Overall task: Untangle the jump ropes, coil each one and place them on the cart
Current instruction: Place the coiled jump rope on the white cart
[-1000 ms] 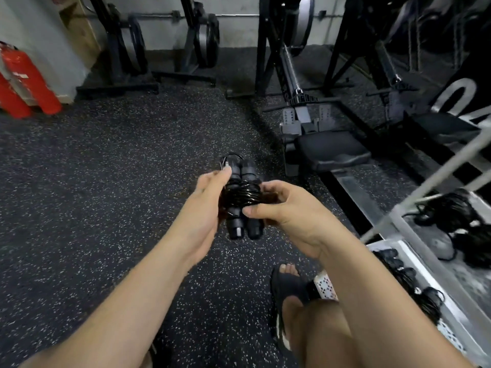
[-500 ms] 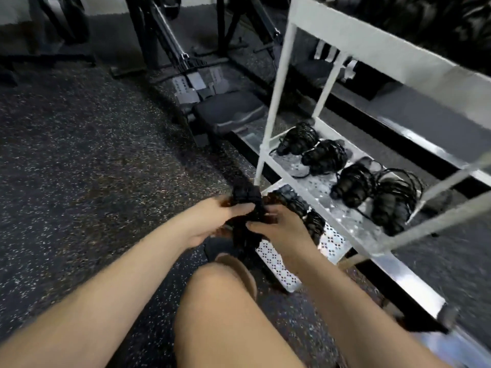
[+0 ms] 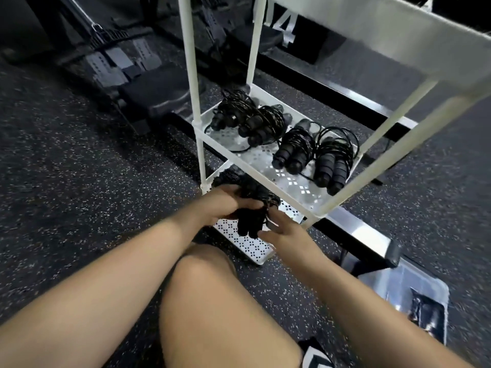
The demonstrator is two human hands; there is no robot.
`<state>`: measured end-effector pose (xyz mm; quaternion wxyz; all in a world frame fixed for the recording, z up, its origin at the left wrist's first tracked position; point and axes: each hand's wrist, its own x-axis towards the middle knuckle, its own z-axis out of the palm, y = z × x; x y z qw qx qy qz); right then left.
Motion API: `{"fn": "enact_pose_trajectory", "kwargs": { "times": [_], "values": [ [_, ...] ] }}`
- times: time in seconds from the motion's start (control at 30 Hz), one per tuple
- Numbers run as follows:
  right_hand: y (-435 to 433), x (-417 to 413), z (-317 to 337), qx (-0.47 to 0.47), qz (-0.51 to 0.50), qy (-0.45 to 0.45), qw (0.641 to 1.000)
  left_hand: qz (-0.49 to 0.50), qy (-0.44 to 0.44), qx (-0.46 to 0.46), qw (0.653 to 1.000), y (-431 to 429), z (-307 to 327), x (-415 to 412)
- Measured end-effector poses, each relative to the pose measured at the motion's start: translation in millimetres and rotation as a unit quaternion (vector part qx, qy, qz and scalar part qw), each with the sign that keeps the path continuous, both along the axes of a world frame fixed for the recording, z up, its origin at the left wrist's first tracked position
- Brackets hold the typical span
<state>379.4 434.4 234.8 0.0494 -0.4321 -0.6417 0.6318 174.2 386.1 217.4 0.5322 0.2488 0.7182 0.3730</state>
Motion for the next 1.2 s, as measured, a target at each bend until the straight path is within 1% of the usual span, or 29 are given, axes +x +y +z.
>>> {"fn": "enact_pose_trajectory", "kwargs": {
  "times": [0.1, 0.13, 0.2, 0.23, 0.3, 0.4, 0.47, 0.57, 0.7, 0.83, 0.9, 1.0, 1.07, 1.1, 1.2],
  "values": [
    [-1.0, 20.3, 0.9, 0.004, 0.001, -0.029, 1.0, -0.029, 0.002, -0.021, 0.999, 0.6, 8.9, 12.4],
    [-3.2, 26.4, 0.8, -0.018, -0.007, -0.024, 1.0, -0.041, -0.004, -0.034, 0.999, -0.5, 12.4, 15.6],
    [-5.7, 36.0, -8.3, -0.107, -0.067, 0.006, 0.992, -0.078, -0.027, -0.057, 0.995, -3.1, 18.2, 19.9],
    [-7.7, 37.4, -10.7, -0.154, -0.089, 0.019, 0.984, -0.104, -0.017, -0.067, 0.992, -4.8, 20.3, 21.3],
    [-13.8, 35.7, -12.5, -0.196, -0.102, 0.056, 0.974, -0.147, 0.005, -0.083, 0.986, -6.7, 25.4, 25.5],
    [-21.7, 34.0, -8.3, -0.196, -0.113, 0.069, 0.972, -0.176, 0.005, -0.087, 0.981, -10.0, 37.3, 37.4],
    [-23.8, 39.8, -5.2, -0.186, -0.102, 0.062, 0.975, -0.192, 0.007, -0.095, 0.977, -14.9, 46.7, 42.0],
    [-19.8, 57.1, 4.2, -0.173, -0.042, 0.048, 0.983, -0.222, -0.009, -0.122, 0.967, -28.0, 62.5, 48.4],
    [-11.5, 94.3, 16.0, -0.129, 0.028, 0.013, 0.991, -0.224, -0.043, -0.152, 0.962, -38.3, 76.3, 70.6],
    [1.6, 133.4, 23.7, -0.128, 0.033, 0.023, 0.991, -0.233, -0.03, -0.142, 0.962, -27.7, 75.5, 90.9],
    [12.1, 150.2, 19.4, -0.142, 0.024, 0.028, 0.989, -0.22, 0.001, -0.139, 0.966, -16.1, 71.0, 93.9],
    [31.6, 171.8, 3.7, -0.162, 0.005, 0.018, 0.987, -0.176, 0.098, -0.124, 0.972, 0.7, 61.1, 97.9],
    [47.2, 180.5, -6.8, -0.176, -0.016, 0.018, 0.984, -0.137, 0.153, -0.092, 0.974, 10.1, 49.9, 100.5],
    [54.5, 181.7, -10.2, -0.177, -0.027, 0.012, 0.984, -0.119, 0.163, -0.077, 0.976, 14.3, 43.5, 102.4],
    [79.1, 168.7, -29.2, -0.163, -0.079, -0.024, 0.983, -0.082, 0.154, -0.058, 0.983, 22.9, 30.8, 107.6]
  ]
}}
